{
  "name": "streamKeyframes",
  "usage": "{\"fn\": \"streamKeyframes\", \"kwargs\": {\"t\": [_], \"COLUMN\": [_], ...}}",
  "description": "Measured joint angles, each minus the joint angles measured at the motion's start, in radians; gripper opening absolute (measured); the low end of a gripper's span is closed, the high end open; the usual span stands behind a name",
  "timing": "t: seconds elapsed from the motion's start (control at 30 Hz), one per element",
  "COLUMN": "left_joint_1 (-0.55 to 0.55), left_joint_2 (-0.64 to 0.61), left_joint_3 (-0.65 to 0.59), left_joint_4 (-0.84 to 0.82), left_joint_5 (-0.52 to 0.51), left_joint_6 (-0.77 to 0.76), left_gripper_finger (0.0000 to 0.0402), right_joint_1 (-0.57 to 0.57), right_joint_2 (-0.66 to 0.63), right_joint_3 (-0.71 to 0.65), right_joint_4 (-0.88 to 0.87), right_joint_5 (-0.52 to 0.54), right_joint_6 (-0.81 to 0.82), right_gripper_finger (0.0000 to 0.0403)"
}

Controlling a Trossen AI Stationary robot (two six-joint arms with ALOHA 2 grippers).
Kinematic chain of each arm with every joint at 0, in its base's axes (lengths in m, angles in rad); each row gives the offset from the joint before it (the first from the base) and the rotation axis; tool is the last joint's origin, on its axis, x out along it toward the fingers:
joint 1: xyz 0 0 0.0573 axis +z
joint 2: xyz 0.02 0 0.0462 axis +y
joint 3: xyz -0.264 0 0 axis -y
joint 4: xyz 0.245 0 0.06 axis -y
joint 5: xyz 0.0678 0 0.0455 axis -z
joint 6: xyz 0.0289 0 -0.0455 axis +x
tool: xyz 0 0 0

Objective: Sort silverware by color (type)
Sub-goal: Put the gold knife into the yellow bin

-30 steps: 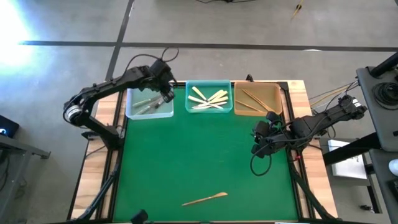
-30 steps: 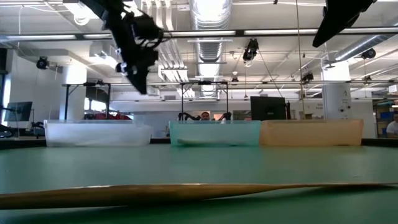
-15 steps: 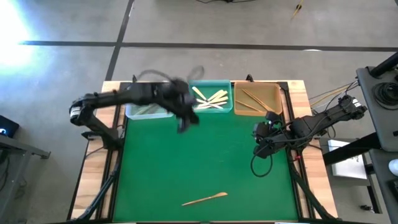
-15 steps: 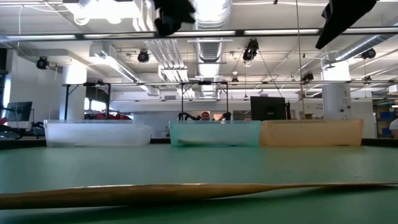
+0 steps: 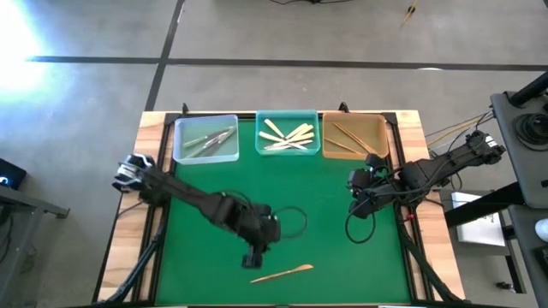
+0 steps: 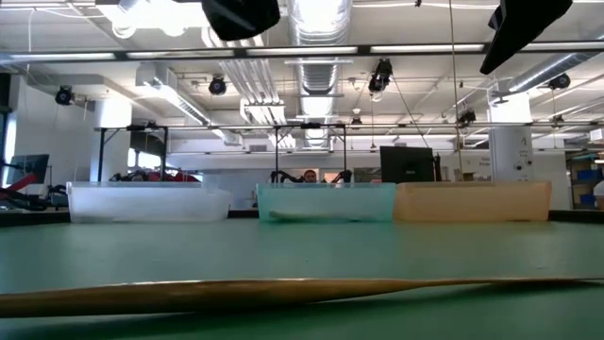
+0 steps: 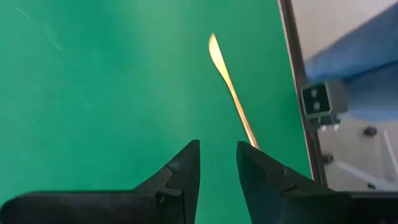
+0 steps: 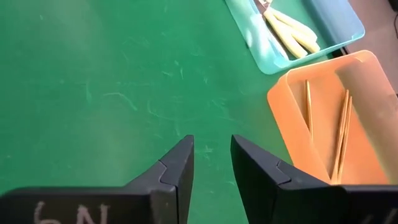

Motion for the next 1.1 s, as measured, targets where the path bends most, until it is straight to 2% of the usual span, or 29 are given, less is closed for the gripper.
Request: {"fn": "streamKeyframes", "kwargs": {"t": [0.13,0.33,0.63,0.8,0.97,1.1], "left_joint_1": [-0.041,-0.074,-0.169,-0.199,-0.221,-0.230], "left_joint_2": [0.094,0.279,0.565,0.708,0.736,0.735], "left_joint_3": [0.036,0.170,0.603,0.800,0.759,0.742], "left_joint_4": [-0.003,-0.057,-0.354,-0.532,-0.462,-0.473], "left_joint_5": [-0.002,-0.004,-0.035,-0.036,-0.004,-0.064], "left_joint_6": [-0.041,-0.227,-0.194,-0.207,-0.257,-0.301], "left_gripper_finger": [0.0088,0.0088,0.0088,0.0088,0.0088,0.0088], "right_joint_1": [0.000,0.001,0.003,0.003,0.003,0.003], "right_joint_2": [0.000,0.000,0.000,0.000,0.000,0.000], "right_joint_3": [0.000,0.000,0.000,0.000,0.000,0.000], "right_joint_4": [0.014,0.017,0.007,-0.026,-0.048,-0.055], "right_joint_5": [-0.040,-0.180,-0.331,-0.339,-0.343,-0.357], "right_joint_6": [0.026,0.114,0.078,0.054,0.048,0.046], "right_gripper_finger": [0.0093,0.0092,0.0088,0.0093,0.0089,0.0086]}}
